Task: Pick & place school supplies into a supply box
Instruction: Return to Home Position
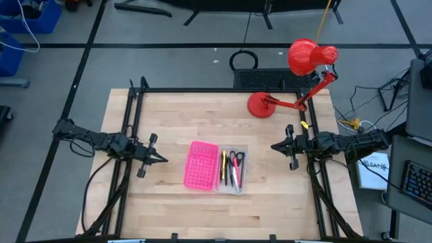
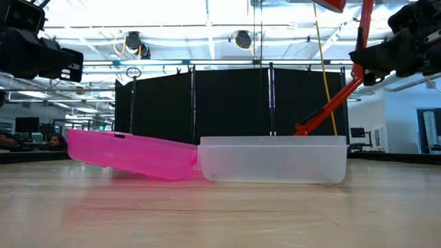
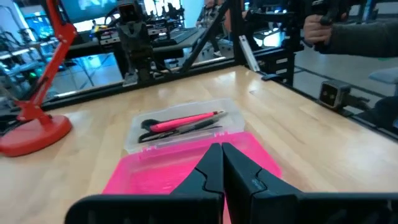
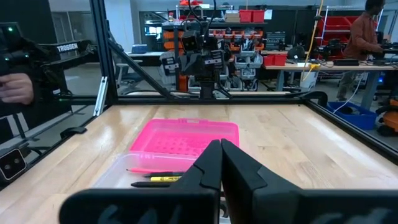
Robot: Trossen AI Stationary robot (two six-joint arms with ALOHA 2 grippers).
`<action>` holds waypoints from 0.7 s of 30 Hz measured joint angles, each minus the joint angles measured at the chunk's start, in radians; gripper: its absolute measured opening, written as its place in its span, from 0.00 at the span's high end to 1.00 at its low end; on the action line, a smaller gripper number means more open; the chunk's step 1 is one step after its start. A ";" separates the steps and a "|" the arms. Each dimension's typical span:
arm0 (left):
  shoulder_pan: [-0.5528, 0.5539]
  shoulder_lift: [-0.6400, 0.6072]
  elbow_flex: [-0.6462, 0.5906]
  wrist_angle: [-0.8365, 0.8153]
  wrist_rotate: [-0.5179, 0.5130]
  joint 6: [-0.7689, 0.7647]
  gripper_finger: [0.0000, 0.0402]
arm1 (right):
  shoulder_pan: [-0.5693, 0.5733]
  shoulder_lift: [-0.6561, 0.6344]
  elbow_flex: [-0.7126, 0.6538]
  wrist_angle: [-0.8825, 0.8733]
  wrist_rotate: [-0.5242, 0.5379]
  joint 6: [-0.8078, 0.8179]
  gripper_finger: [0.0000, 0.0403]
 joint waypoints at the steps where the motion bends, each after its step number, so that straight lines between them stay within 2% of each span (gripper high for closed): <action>1: 0.000 0.000 0.000 -0.001 -0.009 0.006 0.99 | 0.000 0.000 0.000 0.000 0.000 0.000 1.00; 14: 0.002 0.000 0.003 -0.028 -0.021 0.006 1.00 | 0.000 0.005 0.000 -0.002 -0.001 -0.016 1.00; 21: 0.002 0.000 0.003 -0.028 -0.039 -0.054 0.95 | 0.000 0.006 0.000 0.004 0.000 -0.027 1.00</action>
